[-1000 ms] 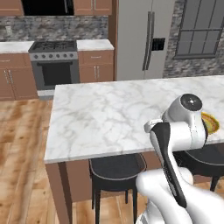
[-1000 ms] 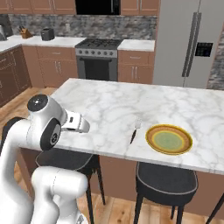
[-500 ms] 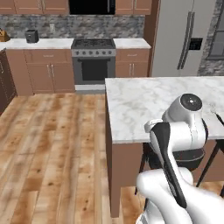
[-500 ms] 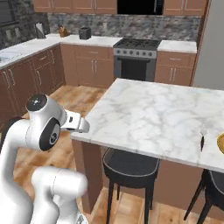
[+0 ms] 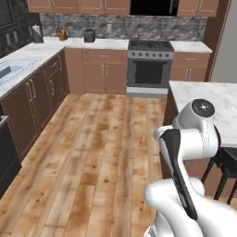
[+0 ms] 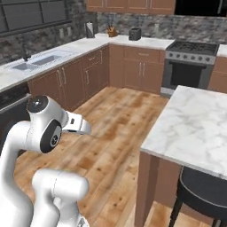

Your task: Take the fork and place it on the left side of the plate. Then take the spoon and place it on the right side of the plate. Make sure they're directly next to the plate.

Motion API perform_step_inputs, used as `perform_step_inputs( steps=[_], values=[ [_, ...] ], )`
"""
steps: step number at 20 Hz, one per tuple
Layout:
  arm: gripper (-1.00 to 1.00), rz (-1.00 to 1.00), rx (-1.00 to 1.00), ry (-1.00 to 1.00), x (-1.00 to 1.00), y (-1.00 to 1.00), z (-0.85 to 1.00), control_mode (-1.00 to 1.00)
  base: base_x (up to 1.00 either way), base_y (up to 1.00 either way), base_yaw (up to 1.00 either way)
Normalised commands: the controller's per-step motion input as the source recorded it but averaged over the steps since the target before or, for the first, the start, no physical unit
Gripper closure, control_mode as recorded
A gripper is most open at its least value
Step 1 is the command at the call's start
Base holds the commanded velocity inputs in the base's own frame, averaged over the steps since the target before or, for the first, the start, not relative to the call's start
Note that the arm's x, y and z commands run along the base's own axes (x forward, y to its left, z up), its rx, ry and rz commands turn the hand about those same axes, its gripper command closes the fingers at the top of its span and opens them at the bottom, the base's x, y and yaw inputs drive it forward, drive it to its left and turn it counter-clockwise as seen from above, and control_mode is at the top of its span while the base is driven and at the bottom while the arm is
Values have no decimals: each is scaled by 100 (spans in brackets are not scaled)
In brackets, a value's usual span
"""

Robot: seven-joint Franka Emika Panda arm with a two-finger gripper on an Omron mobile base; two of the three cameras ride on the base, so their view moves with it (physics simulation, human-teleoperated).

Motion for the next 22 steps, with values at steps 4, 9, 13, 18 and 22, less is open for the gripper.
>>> perform_step_inputs(
  steps=[4, 9, 13, 18, 22],
  values=[
    [-100, 0, 0, 0, 0, 0, 0, 100, -1, 100, 36],
    [-100, 0, 0, 0, 0, 0, 0, 100, 11, 84, 38],
    [-100, 0, 0, 0, 0, 0, 0, 100, 72, 29, 36],
    [-100, 0, 0, 0, 0, 0, 0, 100, 100, 0, 35],
    [-100, 0, 0, 0, 0, 0, 0, 100, 100, 0, 34]
  ],
)
